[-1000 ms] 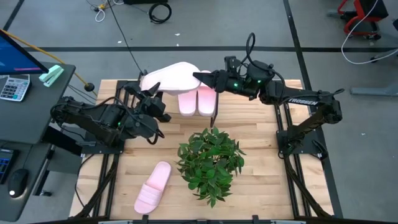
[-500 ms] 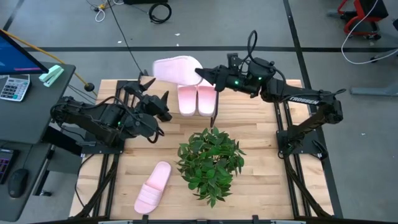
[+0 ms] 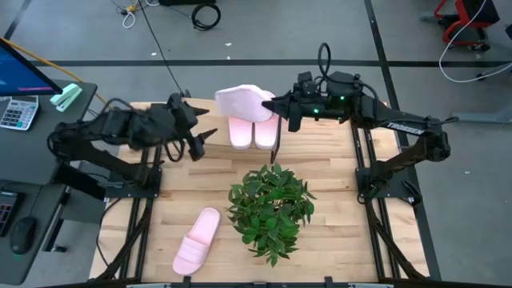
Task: Pick and place slides into the shelf
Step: Put the pink slide on the shelf
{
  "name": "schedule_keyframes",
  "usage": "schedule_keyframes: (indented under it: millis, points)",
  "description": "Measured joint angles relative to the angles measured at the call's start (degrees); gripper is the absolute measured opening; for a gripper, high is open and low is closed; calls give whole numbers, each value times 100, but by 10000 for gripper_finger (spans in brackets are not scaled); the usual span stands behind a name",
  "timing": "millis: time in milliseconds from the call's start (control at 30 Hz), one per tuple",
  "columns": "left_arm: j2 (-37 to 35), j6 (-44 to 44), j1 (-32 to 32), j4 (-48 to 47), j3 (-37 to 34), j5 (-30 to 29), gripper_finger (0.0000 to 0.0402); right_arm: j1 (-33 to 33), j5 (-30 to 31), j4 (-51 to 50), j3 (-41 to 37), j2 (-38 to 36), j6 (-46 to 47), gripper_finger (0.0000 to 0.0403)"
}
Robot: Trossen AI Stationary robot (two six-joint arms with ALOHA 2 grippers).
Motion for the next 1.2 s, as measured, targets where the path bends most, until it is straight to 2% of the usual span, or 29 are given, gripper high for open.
schedule_keyframes:
  millis: [100,200,300,400,567,700,967,1200]
  points:
    - [-138,282,549,5,0,1314,279,-2,-481,-7,0,-34,-356,40]
    - [-205,412,1096,-4,0,2265,279,37,-1009,-30,2,-56,-876,40]
    - [-224,416,1580,4,0,2876,279,121,-1196,-98,8,-58,-1458,40]
    - [-224,416,1935,5,0,3213,279,213,-1017,-766,178,-57,-2097,40]
    - [-222,545,2288,6,0,3418,279,466,364,-2396,574,29,-3142,40]
    - [-211,765,2406,9,0,3466,279,644,1409,-2776,700,46,-3824,39]
    - [-128,1855,2400,7,-2,3497,281,669,1454,-2778,704,116,-4820,39]
    - [220,2629,2365,16,-11,3338,282,664,1251,-2703,965,391,-4982,39]
